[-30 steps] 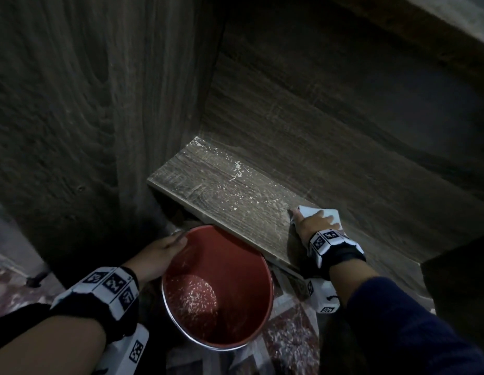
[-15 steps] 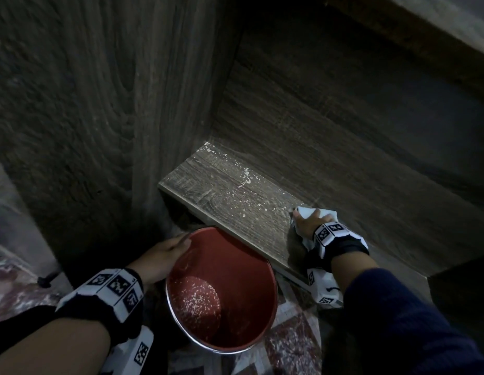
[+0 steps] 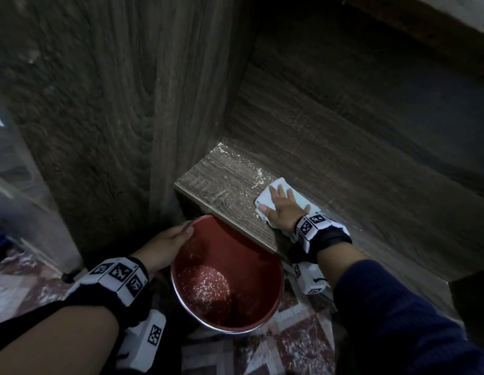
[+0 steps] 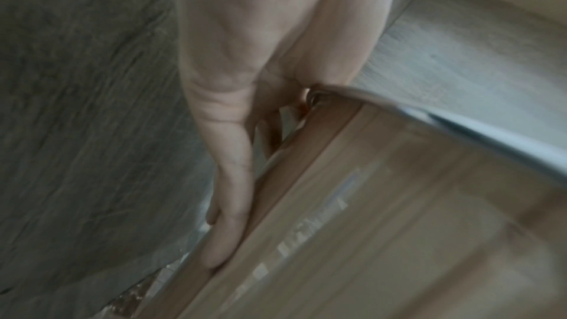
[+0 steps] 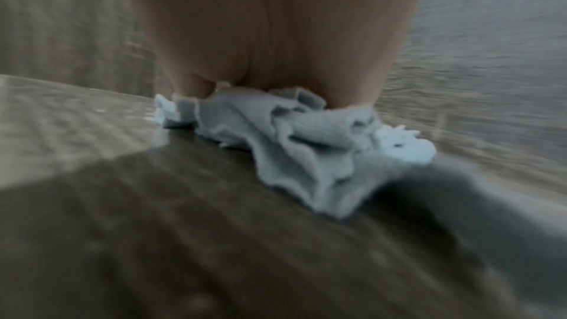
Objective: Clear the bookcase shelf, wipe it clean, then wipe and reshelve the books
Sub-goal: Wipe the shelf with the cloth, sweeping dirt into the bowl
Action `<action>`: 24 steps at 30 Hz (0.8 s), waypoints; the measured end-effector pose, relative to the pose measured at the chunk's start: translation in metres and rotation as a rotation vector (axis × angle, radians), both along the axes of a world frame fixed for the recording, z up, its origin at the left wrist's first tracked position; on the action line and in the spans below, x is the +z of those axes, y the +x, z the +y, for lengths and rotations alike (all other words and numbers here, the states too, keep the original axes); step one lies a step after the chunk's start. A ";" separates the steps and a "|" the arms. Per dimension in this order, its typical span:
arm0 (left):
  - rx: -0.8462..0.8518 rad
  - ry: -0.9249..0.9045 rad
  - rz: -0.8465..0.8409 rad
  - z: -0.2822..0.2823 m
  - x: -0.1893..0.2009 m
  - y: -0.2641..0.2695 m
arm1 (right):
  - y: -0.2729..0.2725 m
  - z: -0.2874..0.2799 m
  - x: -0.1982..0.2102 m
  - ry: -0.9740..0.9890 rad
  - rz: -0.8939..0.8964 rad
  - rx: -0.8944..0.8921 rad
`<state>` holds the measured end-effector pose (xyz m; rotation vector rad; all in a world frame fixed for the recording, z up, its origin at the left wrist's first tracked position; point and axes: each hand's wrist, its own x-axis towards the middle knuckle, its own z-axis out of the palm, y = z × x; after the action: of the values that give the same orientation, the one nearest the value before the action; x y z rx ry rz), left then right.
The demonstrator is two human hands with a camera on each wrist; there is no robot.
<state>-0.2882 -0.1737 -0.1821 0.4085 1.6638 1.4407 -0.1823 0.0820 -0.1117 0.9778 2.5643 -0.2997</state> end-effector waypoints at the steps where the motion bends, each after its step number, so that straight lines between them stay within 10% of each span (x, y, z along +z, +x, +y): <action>1: 0.005 0.006 0.008 -0.001 0.002 0.000 | -0.002 -0.005 0.001 -0.015 0.014 0.035; 24: -0.006 -0.114 0.083 0.016 0.038 -0.010 | 0.044 -0.095 0.000 -0.344 0.293 0.604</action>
<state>-0.2981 -0.1574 -0.1443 0.4129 1.8001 1.3326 -0.1380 -0.0129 -0.1119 0.0219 2.7799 -0.7126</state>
